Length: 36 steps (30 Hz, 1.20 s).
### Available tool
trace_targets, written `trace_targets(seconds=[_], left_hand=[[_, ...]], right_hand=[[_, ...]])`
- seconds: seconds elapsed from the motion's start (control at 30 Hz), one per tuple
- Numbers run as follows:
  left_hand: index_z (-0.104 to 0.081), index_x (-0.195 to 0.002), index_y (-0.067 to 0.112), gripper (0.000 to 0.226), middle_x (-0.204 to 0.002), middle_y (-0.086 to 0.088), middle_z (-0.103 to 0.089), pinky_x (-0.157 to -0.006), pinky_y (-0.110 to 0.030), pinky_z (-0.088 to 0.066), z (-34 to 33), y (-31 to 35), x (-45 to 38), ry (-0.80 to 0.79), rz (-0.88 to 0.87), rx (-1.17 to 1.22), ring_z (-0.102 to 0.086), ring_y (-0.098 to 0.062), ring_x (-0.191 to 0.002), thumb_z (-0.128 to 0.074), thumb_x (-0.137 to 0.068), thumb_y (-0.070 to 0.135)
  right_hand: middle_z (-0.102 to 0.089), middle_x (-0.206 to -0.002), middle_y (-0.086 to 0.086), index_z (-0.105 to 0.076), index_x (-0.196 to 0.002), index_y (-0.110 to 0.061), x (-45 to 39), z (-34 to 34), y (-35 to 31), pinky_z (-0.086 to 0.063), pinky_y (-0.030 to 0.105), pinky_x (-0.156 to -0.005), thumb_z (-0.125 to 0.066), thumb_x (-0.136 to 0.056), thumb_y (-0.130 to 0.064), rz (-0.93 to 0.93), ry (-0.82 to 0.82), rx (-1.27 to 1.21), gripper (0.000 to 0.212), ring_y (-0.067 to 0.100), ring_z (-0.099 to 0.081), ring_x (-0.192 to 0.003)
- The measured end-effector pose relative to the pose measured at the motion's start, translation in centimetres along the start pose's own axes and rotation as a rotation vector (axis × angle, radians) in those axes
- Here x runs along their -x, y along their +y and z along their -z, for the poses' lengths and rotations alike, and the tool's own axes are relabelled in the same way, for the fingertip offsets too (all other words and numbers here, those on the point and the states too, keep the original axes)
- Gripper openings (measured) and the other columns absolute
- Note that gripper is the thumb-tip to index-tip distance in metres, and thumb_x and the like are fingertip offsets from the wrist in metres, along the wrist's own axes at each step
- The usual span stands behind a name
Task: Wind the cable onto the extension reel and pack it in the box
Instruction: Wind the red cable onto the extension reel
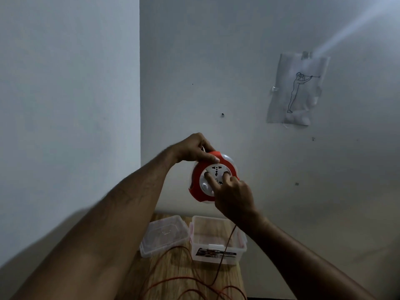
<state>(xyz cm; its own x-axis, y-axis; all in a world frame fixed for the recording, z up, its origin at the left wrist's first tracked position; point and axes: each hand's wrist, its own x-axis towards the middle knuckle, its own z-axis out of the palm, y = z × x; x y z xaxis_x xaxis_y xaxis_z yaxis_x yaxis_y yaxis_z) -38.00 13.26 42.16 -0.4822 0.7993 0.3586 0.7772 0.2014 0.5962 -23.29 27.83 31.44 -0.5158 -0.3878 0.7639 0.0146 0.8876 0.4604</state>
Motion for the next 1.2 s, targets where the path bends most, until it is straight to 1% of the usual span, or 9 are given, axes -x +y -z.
trace_targets(seconds=[0.13, 0.33, 0.47, 0.53, 0.7, 0.8, 0.9, 1.07, 1.2], left_hand=[[-0.080, -0.107, 0.011, 0.030, -0.091, 0.007, -0.076, -0.074, -0.022, -0.059, 0.0, 0.1, 0.1, 0.032, -0.003, -0.003, -0.075, -0.008, -0.085, -0.080, -0.086, 0.032], [-0.080, -0.104, 0.009, 0.030, -0.087, 0.005, -0.076, -0.072, -0.023, -0.058, 0.1, 0.8, -0.3, 0.073, -0.003, 0.013, -0.075, -0.014, -0.082, -0.080, -0.085, 0.032], [-0.080, -0.107, 0.010, 0.032, -0.086, 0.010, -0.072, -0.068, -0.019, -0.057, -0.2, 0.9, -0.3, 0.074, -0.021, -0.026, -0.073, -0.012, -0.081, -0.081, -0.085, 0.032], [-0.080, -0.108, 0.009, 0.032, -0.087, 0.009, -0.071, -0.067, -0.019, -0.057, -0.5, 0.7, -0.3, 0.076, -0.030, -0.043, -0.073, -0.012, -0.082, -0.082, -0.084, 0.031], [-0.081, -0.106, 0.010, 0.031, -0.091, 0.005, -0.076, -0.071, -0.020, -0.059, -0.8, -0.2, 0.1, 0.043, 0.004, -0.023, -0.075, -0.010, -0.085, -0.084, -0.083, 0.031], [-0.080, -0.108, 0.009, 0.031, -0.088, 0.006, -0.075, -0.069, -0.018, -0.056, -0.6, -0.4, 0.4, 0.056, 0.003, -0.002, -0.074, -0.009, -0.083, -0.081, -0.085, 0.030], [-0.080, -0.108, 0.009, 0.031, -0.088, 0.005, -0.075, -0.069, -0.019, -0.057, -0.4, -0.3, 0.6, 0.080, 0.002, 0.009, -0.074, -0.010, -0.082, -0.079, -0.086, 0.031], [-0.080, -0.106, 0.009, 0.031, -0.092, 0.000, -0.077, -0.074, -0.027, -0.062, 0.5, -0.2, 0.6, 0.080, 0.015, 0.028, -0.076, -0.015, -0.084, -0.079, -0.087, 0.033], [-0.080, -0.106, 0.010, 0.029, -0.091, 0.003, -0.077, -0.070, -0.020, -0.058, 0.5, -0.2, 0.7, 0.075, 0.019, 0.026, -0.076, -0.012, -0.083, -0.078, -0.087, 0.032]], right_hand=[[-0.074, -0.092, 0.015, -0.060, -0.133, -0.010, -0.8, -0.1, -0.1, -0.059, 0.028, -0.055, -0.081, -0.080, -0.039, -0.254, -0.020, -0.303, 0.064, 0.022, -0.069, -0.060], [-0.069, -0.119, 0.003, -0.060, -0.127, -0.016, -2.6, 0.6, -2.9, -0.047, 0.001, -0.067, -0.085, -0.078, -0.043, -1.080, 0.153, -0.864, 0.061, 0.009, -0.064, -0.094], [-0.067, -0.114, 0.006, -0.055, -0.109, -0.023, -4.1, 0.8, -4.5, -0.065, 0.044, -0.076, -0.084, -0.076, -0.048, -1.682, 0.194, -1.283, 0.050, 0.024, -0.072, -0.097], [-0.067, -0.102, 0.007, -0.051, -0.100, -0.016, -5.2, 1.6, -4.6, -0.064, 0.042, -0.078, -0.081, -0.082, -0.044, -1.994, 0.206, -1.524, 0.044, 0.022, -0.072, -0.088], [-0.067, -0.104, 0.027, -0.027, -0.151, -0.006, -6.8, 2.5, -3.5, -0.058, 0.032, -0.042, -0.068, -0.096, -0.031, -2.382, 0.539, -2.199, 0.073, 0.025, -0.074, -0.064], [-0.067, -0.103, 0.031, -0.027, -0.151, 0.001, -7.0, 2.8, -2.9, -0.058, 0.034, -0.043, -0.063, -0.100, -0.023, -2.357, 0.571, -2.309, 0.067, 0.027, -0.074, -0.063], [-0.072, -0.092, 0.024, -0.050, -0.127, 0.004, -6.1, 3.1, -3.3, -0.064, 0.038, -0.061, -0.061, -0.101, -0.021, -2.159, 0.297, -1.937, 0.038, 0.025, -0.074, -0.068], [-0.070, -0.113, 0.011, -0.061, -0.115, -0.015, -0.9, 0.7, -3.4, -0.060, 0.026, -0.057, -0.067, -0.096, -0.020, -0.658, 0.196, -0.621, 0.021, 0.014, -0.068, -0.071], [-0.045, -0.144, 0.032, -0.046, -0.148, -0.022, 1.7, -0.8, -2.4, -0.048, 0.022, -0.045, -0.071, -0.086, -0.007, -0.288, -0.085, -0.220, 0.068, 0.018, -0.060, -0.060]])
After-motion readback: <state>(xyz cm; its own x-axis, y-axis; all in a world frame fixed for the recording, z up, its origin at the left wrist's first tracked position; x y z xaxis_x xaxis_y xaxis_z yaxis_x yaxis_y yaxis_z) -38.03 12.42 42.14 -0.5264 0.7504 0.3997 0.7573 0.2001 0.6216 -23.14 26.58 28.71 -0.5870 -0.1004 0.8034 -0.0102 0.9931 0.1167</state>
